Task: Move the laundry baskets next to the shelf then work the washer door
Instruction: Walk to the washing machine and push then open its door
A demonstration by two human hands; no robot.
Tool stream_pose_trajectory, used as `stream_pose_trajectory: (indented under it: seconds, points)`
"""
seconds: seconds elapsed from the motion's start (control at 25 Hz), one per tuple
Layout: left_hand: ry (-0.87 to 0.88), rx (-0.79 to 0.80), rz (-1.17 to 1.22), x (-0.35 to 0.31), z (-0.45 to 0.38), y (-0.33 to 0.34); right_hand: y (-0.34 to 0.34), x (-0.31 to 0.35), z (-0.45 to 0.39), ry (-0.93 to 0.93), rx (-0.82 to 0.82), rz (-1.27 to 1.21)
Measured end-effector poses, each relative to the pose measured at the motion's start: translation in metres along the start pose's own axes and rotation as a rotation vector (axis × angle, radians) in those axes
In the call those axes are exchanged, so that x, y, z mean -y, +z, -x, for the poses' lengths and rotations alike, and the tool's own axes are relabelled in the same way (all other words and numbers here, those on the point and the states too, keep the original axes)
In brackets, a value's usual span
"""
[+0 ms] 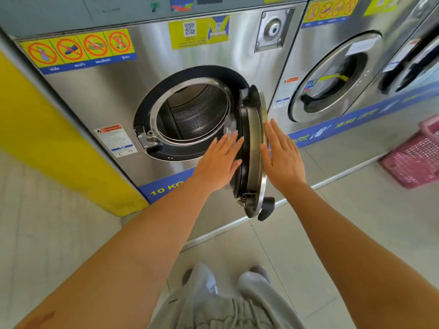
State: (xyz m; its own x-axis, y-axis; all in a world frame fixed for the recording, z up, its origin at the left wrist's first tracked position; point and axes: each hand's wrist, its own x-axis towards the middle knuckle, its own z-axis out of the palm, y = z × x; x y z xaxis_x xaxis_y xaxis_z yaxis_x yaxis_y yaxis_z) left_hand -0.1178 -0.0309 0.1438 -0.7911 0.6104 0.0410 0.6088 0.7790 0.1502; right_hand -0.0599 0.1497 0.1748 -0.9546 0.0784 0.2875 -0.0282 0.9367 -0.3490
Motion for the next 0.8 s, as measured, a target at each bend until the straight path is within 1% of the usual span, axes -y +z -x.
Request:
stream_pose_trajectory:
  seconds: [0.24, 0.48, 0.6, 0.68, 0.8]
  points:
    - [0.033, 0.011, -0.141, -0.054, -0.034, 0.004, -0.02, -0.069, 0.003, -0.022, 0.0, 0.071]
    - [-0.033, 0.098, -0.174, -0.114, -0.07, 0.001, -0.037, -0.125, -0.005, 0.05, -0.033, 0.013]
    - [-0.089, 0.094, -0.201, -0.133, -0.082, 0.0, -0.044, -0.14, -0.009, 0.07, -0.012, -0.018]
    - [-0.098, 0.082, -0.221, -0.139, -0.085, 0.0, -0.045, -0.145, -0.012, 0.053, 0.003, 0.003]
    - [-0.181, 0.048, -0.233, -0.138, -0.073, -0.007, -0.046, -0.149, -0.012, -0.006, 0.029, 0.14]
